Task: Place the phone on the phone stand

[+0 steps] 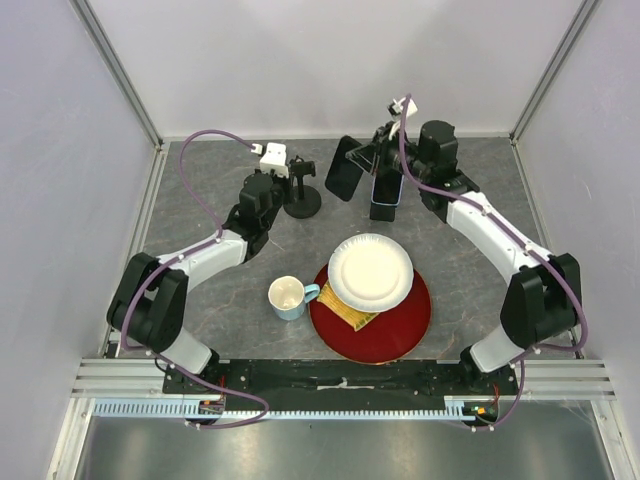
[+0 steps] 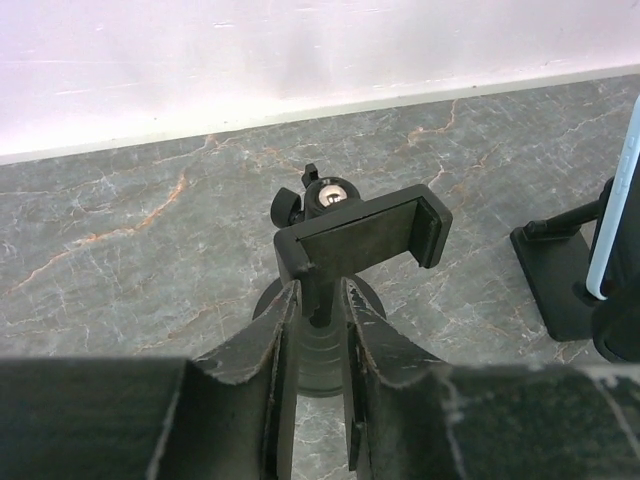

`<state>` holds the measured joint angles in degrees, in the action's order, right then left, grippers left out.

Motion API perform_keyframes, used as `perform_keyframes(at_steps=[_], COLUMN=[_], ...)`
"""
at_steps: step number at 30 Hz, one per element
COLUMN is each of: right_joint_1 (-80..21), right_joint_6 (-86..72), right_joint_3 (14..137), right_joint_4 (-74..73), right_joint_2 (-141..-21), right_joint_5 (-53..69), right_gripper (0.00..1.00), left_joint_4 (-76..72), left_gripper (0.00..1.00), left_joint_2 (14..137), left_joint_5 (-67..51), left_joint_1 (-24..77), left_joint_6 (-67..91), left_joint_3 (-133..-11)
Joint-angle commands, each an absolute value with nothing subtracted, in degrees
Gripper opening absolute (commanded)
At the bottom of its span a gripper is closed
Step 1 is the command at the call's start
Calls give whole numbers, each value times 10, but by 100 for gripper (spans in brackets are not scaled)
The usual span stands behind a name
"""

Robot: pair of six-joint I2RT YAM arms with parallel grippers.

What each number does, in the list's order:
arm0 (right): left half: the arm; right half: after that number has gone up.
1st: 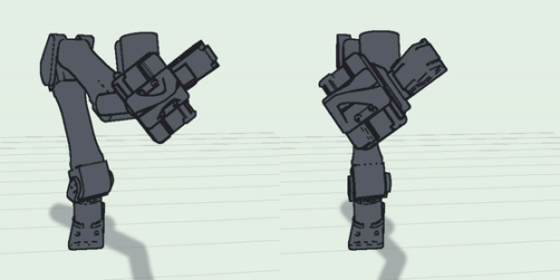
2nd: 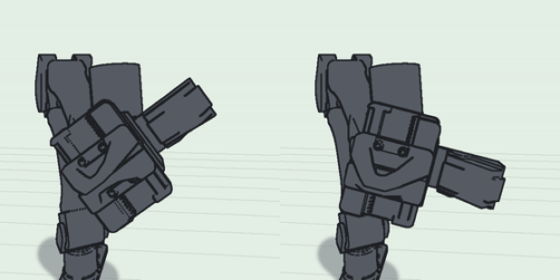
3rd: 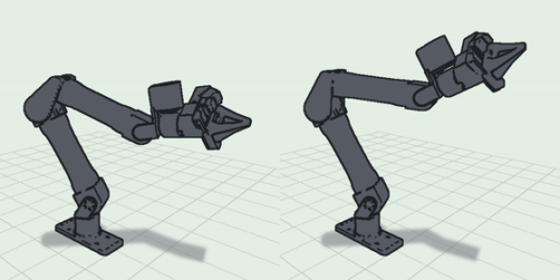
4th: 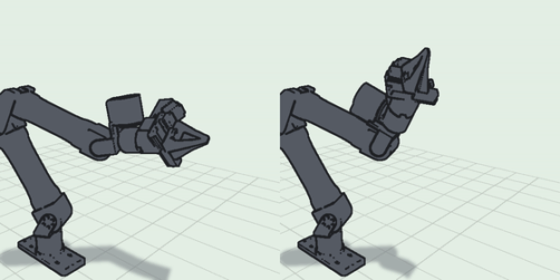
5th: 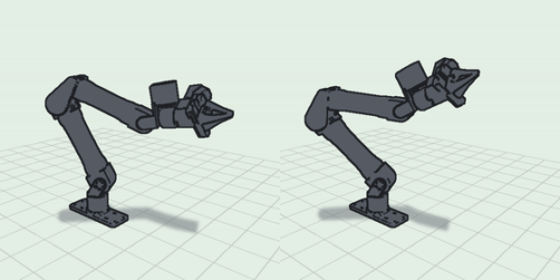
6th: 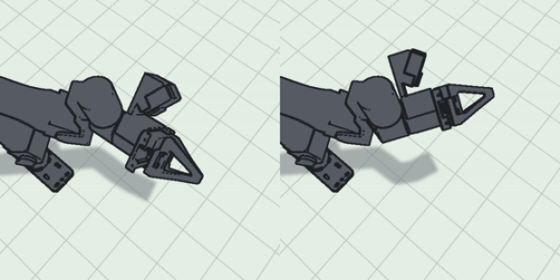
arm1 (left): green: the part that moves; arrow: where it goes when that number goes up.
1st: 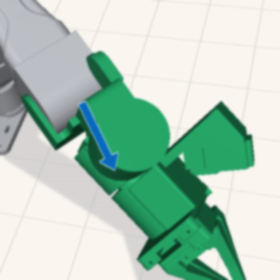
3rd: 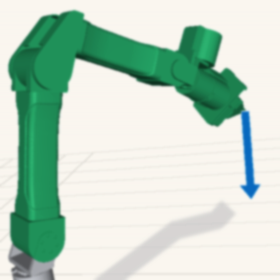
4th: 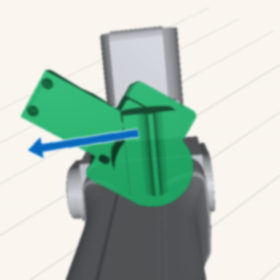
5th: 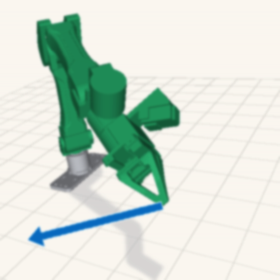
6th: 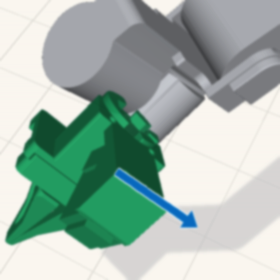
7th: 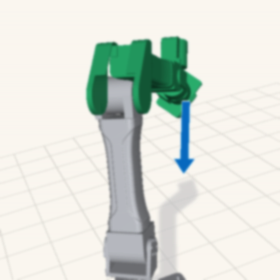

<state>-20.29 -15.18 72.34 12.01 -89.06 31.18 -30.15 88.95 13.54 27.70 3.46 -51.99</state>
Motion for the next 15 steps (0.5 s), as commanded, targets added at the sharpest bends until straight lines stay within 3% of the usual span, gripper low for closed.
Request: perform_keyframes(at_steps=[1, 8, 11, 14, 15], right_joint_1=[-237, -264, -268, -268, -269], right_joint_6=[-113, -112, -84, -42, -27], right_joint_3=[837, 1041, 1046, 1005, 1003], right_joint_4=[110, 54, 51, 54, 47], right_joint_2=[-909, -1005, -1015, -1013, -1013], right_joint_5=[273, 244, 250, 257, 262], right_gripper=[0, 0, 0, 0, 0], left_joint_4=[-368, -372, -367, -350, -341], left_gripper=[26, 9, 8, 18, 31], left_joint_2=[904, 908, 896, 872, 864], left_joint_5=[138, 141, 136, 118, 112], left_joint_1=[276, 272, 268, 267, 267], left_joint_6=[1, -21, -17, -7, -5], left_joint_3=[-526, -514, -503, -491, -490])
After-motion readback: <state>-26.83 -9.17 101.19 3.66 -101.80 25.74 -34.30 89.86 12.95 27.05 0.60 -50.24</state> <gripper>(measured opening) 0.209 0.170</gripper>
